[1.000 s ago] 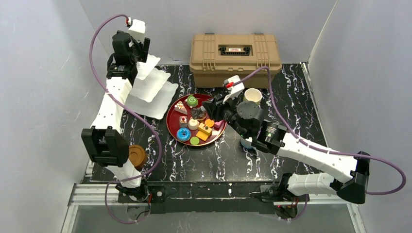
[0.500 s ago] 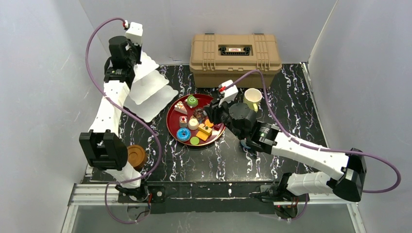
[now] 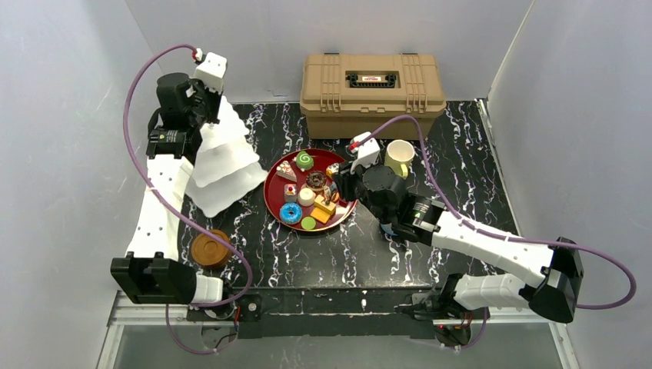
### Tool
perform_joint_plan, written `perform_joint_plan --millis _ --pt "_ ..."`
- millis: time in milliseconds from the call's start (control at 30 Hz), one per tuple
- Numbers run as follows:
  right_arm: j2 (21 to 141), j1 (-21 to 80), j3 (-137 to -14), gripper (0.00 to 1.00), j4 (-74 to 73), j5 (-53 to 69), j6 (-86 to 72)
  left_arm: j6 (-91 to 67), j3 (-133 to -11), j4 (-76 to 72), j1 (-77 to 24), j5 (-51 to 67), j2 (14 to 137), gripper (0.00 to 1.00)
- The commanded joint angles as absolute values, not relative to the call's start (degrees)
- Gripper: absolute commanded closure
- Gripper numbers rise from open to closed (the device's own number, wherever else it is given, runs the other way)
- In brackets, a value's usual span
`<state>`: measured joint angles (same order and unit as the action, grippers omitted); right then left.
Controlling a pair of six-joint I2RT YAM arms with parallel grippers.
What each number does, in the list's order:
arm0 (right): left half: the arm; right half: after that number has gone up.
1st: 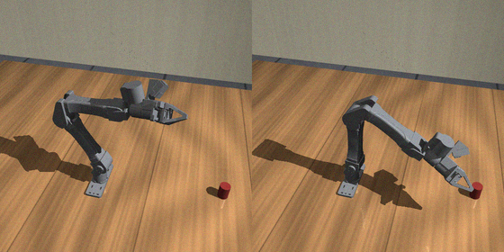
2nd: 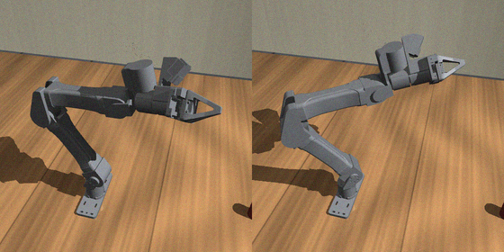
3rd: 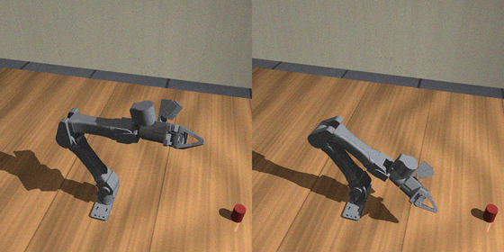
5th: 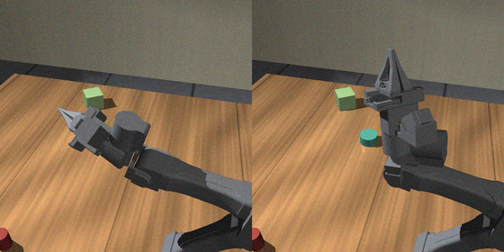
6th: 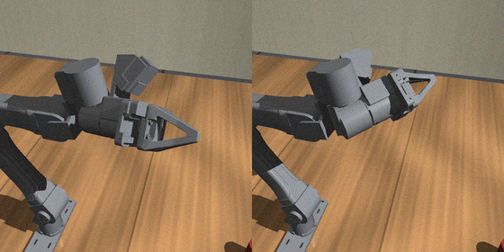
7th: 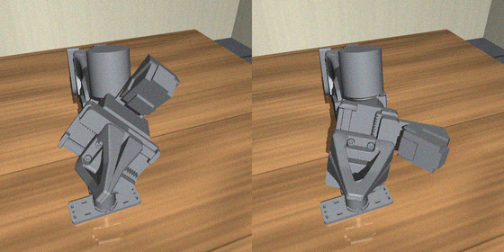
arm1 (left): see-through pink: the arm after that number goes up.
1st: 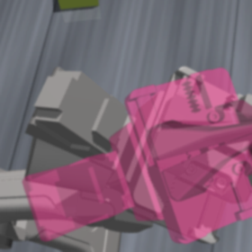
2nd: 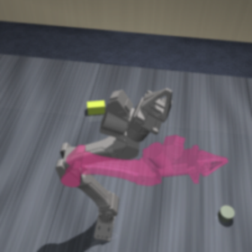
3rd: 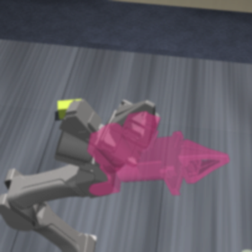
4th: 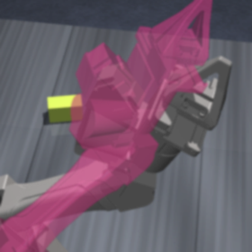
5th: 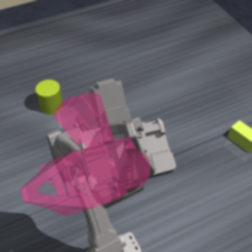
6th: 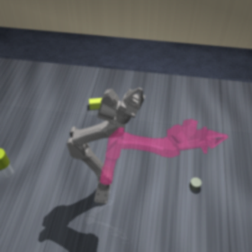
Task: Serve the afternoon tea
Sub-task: Move the desert table to the center of the board.
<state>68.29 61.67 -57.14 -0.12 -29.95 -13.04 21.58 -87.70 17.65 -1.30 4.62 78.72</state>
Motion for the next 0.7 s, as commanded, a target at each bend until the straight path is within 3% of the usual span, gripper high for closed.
perform_joint_plan --millis 0,400,433,500,533,600,667 --pt "64.5 60.9 -56.6 0.67 1.5 -31.9 -12.3 26.5 -87.9 16.8 -0.9 5.9 75.3 1.0" --pt "63.9 60.5 -56.8 0.67 0.5 -31.6 -12.5 26.8 -85.9 29.4 -0.3 21.5 75.8 0.95" --pt "63.8 60.5 -56.8 0.67 0.5 -31.6 -12.5 27.9 -84.7 28.8 -0.3 21.2 75.5 0.91" --pt "63.7 60.4 -56.9 0.67 0.4 -31.5 -12.4 28.8 -82.8 27.2 -0.1 20.1 75.1 0.57" --pt "63.7 60.3 -57.1 0.67 0.4 -31.5 -12.4 28.8 -82.1 26.5 -0.1 18.8 75.0 0.46" --pt "63.8 60.3 -57.2 0.67 0.4 -31.4 -12.3 28.3 -81.3 25.1 -0.1 16.8 75.2 0.33" --pt "64.0 60.2 -57.3 0.67 0.4 -31.2 -12.3 28.1 -80.4 23.3 0.8 14.7 75.5 0.29"
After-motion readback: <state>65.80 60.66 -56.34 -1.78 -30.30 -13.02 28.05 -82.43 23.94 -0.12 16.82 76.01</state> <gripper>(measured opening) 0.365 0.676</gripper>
